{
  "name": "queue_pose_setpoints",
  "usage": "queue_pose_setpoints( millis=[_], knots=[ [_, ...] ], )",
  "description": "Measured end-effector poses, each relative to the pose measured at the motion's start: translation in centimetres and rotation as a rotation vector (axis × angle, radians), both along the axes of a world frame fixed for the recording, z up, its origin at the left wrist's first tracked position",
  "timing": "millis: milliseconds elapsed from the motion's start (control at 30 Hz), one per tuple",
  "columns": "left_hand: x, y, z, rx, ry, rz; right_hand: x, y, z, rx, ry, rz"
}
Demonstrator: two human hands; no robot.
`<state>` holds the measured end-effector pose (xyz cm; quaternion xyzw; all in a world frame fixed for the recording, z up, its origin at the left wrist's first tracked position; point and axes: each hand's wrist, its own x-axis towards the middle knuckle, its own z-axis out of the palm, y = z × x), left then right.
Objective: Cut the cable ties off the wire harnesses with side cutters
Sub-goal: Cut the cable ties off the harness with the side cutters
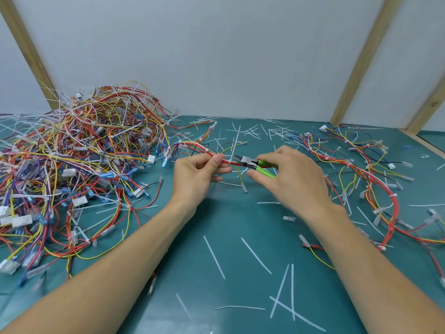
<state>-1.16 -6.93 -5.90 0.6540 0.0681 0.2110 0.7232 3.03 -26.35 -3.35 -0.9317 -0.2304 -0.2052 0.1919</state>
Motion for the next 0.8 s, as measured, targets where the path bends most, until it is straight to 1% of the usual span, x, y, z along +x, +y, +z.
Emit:
queue_pose_setpoints(
  millis=[500,633,800],
  knots=[
    [0.05,-0.06,-0.15,0.111,-0.055,0.006,0.12,-0.15,0.13,0.048,0.042,0.017],
    [0.03,-0.14,-0.20,0.150,-0.067,-0.002,-0.07,0.04,0.12,0.041,0.035,0.035],
    [0.02,-0.15,-0.21,0.154,-0.074,0.002,-0.16,0.06,0.16,0.027,0.025,0.042]
  ],
)
